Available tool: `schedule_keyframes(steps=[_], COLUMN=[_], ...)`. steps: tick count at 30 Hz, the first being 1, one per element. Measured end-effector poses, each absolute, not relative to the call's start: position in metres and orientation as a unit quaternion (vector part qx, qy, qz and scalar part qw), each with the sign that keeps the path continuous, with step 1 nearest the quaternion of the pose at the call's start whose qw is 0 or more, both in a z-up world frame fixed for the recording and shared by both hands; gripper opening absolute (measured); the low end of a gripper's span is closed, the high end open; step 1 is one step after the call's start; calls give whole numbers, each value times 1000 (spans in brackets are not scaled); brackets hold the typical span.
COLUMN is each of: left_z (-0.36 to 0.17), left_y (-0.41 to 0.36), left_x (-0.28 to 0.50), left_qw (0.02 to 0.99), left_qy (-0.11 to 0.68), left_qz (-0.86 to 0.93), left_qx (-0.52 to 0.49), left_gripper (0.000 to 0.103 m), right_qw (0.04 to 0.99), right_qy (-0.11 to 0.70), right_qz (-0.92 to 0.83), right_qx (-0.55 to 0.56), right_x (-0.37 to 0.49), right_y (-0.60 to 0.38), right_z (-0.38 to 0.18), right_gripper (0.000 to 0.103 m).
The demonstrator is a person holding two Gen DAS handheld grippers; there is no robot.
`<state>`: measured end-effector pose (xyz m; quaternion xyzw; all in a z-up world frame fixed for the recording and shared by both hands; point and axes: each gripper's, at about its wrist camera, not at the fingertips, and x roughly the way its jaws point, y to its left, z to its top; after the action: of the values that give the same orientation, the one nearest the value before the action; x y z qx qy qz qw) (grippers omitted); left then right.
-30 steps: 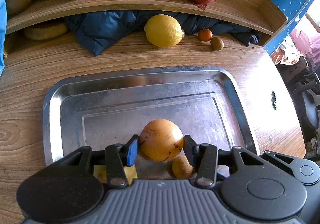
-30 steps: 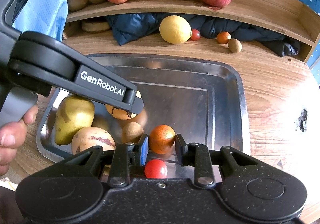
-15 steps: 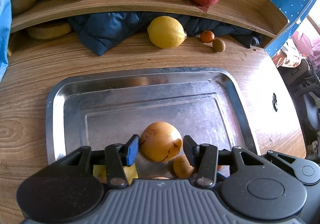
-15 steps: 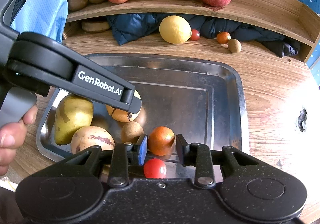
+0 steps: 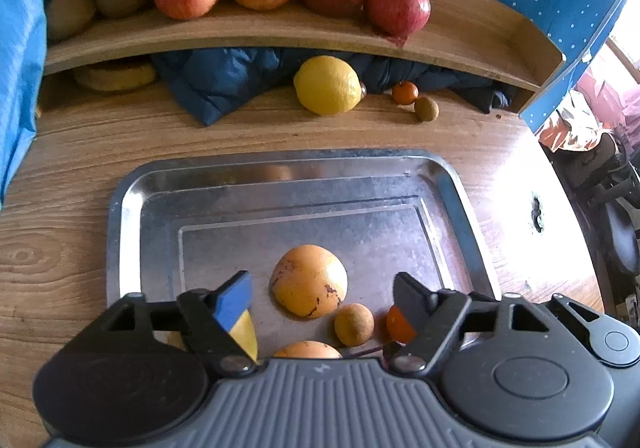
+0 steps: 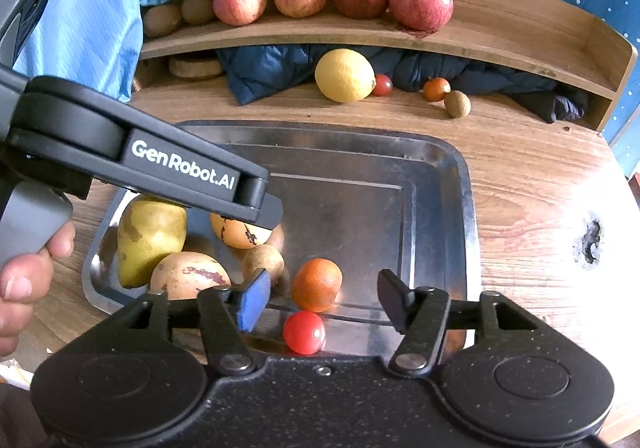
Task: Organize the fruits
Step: 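Lower the pepino onto the tray with the left tool while the right lowers the orange, then open both tools and lift them away from the fruits on the tray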
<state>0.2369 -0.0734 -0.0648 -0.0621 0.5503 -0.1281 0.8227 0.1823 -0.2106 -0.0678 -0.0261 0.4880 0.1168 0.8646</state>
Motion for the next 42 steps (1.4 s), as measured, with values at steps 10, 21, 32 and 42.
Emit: schedule_keyframes(steps=[10, 21, 32, 42], left_z=[-51, -43, -54, -63], left_y=[-57, -37, -23, -21], left_x=[215, 182, 160, 155], left_qw=[837, 843, 826, 814], left_qy=[533, 528, 561, 581], left_qz=[-105, -76, -52, -20], left_qx=[-69, -66, -26, 11], left_gripper=[97, 99, 101, 102], right_qw=[872, 873, 864, 858], right_qy=[469, 459, 472, 490], right_qz=[135, 164, 174, 155], right_qx=[-20, -25, -18, -30], right_x=[170, 155, 146, 139], right_y=[-213, -209, -208, -220], right_z=[-56, -50, -57, -64], right_gripper=[86, 95, 100, 102])
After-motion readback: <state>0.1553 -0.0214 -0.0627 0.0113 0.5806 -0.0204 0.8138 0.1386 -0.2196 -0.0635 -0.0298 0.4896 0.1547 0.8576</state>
